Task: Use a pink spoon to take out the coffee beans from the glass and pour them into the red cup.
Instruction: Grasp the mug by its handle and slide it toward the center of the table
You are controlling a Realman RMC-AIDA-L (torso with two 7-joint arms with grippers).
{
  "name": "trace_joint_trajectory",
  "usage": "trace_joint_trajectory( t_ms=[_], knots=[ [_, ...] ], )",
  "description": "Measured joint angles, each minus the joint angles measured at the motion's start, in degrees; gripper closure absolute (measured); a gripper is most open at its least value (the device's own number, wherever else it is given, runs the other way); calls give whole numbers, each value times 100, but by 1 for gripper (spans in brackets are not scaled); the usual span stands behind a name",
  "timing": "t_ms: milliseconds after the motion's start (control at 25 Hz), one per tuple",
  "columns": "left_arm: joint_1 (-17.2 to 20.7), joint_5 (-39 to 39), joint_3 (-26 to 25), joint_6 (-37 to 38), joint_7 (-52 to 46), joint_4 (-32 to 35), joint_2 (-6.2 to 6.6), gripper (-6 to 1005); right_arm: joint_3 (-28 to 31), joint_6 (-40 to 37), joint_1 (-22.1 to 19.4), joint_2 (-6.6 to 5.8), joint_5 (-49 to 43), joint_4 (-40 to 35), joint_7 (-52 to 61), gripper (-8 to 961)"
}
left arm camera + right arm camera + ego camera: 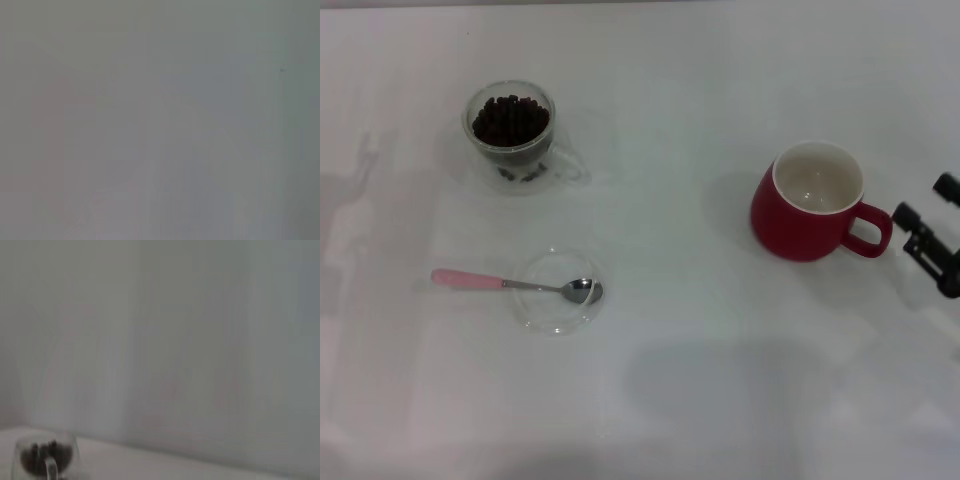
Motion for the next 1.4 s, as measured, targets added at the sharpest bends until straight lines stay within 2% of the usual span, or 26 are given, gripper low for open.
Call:
trace_joint_trajectory(
  t_ms=[200, 360, 640, 1080, 1400],
  knots=[
    [62, 118, 6, 46, -3, 20, -4, 122, -6, 224, -14, 83, -265, 73, -5, 338],
    [166, 151, 19, 234, -8, 29, 5, 123, -12, 301, 90, 99, -288, 240, -81, 338],
    [303, 161, 330, 669, -61, 46, 6, 123, -18, 744, 242, 128, -292, 274, -226, 337],
    [488, 165, 623, 718, -168, 91, 13, 122, 45, 1005, 281, 147, -67, 264, -340, 337],
    [479, 163, 817, 758, -184, 99, 9, 123, 56, 1027, 377, 170, 178, 257, -390, 336]
  ],
)
